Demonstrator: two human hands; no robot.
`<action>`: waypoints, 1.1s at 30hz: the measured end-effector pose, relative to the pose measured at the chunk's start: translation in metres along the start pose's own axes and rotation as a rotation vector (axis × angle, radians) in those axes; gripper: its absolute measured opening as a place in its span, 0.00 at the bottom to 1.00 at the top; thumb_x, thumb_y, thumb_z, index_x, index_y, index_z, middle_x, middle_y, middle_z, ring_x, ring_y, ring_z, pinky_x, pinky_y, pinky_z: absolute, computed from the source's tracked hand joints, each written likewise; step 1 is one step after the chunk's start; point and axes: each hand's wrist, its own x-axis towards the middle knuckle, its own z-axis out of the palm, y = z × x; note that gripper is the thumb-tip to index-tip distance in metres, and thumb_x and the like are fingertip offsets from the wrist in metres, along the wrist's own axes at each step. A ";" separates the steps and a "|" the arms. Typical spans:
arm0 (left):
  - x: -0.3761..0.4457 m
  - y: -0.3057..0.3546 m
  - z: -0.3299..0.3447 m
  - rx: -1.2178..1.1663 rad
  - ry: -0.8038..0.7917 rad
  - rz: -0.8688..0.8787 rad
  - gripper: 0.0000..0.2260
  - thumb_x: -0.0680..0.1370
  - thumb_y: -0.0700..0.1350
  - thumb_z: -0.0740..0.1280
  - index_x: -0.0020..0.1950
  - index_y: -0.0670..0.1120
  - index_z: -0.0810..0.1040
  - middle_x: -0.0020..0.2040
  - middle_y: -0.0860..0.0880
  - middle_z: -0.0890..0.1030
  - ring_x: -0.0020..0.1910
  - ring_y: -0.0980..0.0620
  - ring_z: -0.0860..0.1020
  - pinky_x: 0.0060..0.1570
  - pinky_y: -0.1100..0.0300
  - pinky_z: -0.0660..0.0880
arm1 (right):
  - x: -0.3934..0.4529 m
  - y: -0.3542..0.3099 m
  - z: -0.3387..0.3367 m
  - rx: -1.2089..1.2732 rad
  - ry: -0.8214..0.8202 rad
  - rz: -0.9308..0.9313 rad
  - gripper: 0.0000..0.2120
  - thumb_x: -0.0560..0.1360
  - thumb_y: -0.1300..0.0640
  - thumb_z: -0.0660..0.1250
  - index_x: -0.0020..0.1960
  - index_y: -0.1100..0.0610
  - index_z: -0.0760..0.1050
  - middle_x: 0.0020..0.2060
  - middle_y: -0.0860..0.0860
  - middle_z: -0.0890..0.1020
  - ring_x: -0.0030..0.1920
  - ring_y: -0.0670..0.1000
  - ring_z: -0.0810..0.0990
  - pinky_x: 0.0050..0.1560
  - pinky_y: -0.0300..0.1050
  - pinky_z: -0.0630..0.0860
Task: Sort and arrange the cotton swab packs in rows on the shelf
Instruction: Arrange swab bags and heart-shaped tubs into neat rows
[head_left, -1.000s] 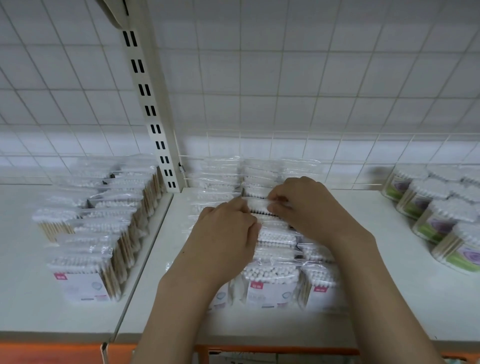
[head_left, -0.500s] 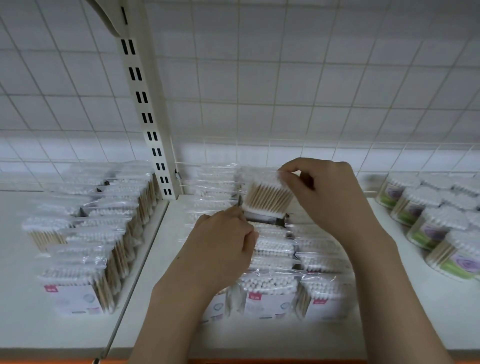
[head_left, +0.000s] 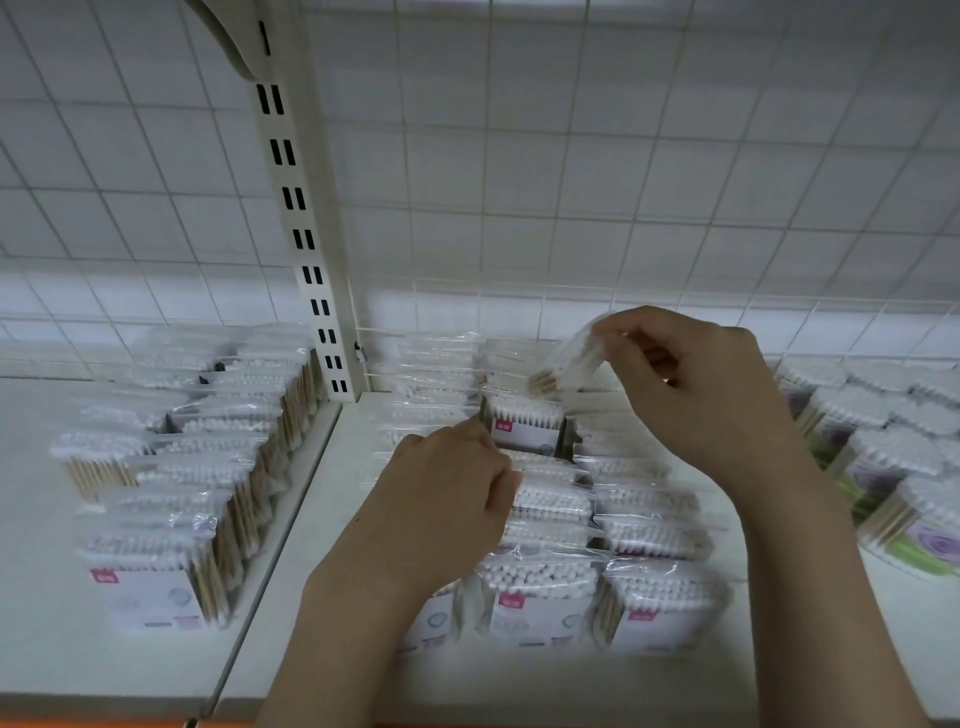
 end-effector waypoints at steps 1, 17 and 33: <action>0.000 0.000 0.000 0.004 0.001 0.001 0.16 0.81 0.51 0.54 0.49 0.49 0.80 0.52 0.56 0.74 0.44 0.58 0.74 0.57 0.57 0.69 | -0.001 0.000 0.001 0.010 0.006 0.001 0.06 0.75 0.54 0.64 0.47 0.51 0.80 0.34 0.40 0.81 0.38 0.35 0.77 0.38 0.20 0.67; 0.000 0.003 -0.001 0.050 -0.009 -0.002 0.16 0.81 0.52 0.54 0.46 0.48 0.78 0.51 0.55 0.73 0.46 0.56 0.74 0.58 0.56 0.67 | -0.002 0.001 0.011 -0.002 0.041 -0.046 0.08 0.72 0.65 0.68 0.47 0.54 0.80 0.36 0.35 0.78 0.41 0.37 0.79 0.45 0.23 0.71; -0.001 0.002 0.001 0.045 0.057 0.019 0.13 0.80 0.53 0.55 0.53 0.50 0.77 0.51 0.56 0.75 0.47 0.56 0.74 0.55 0.60 0.68 | 0.001 -0.002 0.019 0.039 -0.164 -0.137 0.09 0.75 0.65 0.65 0.50 0.54 0.80 0.39 0.40 0.81 0.42 0.41 0.79 0.42 0.28 0.73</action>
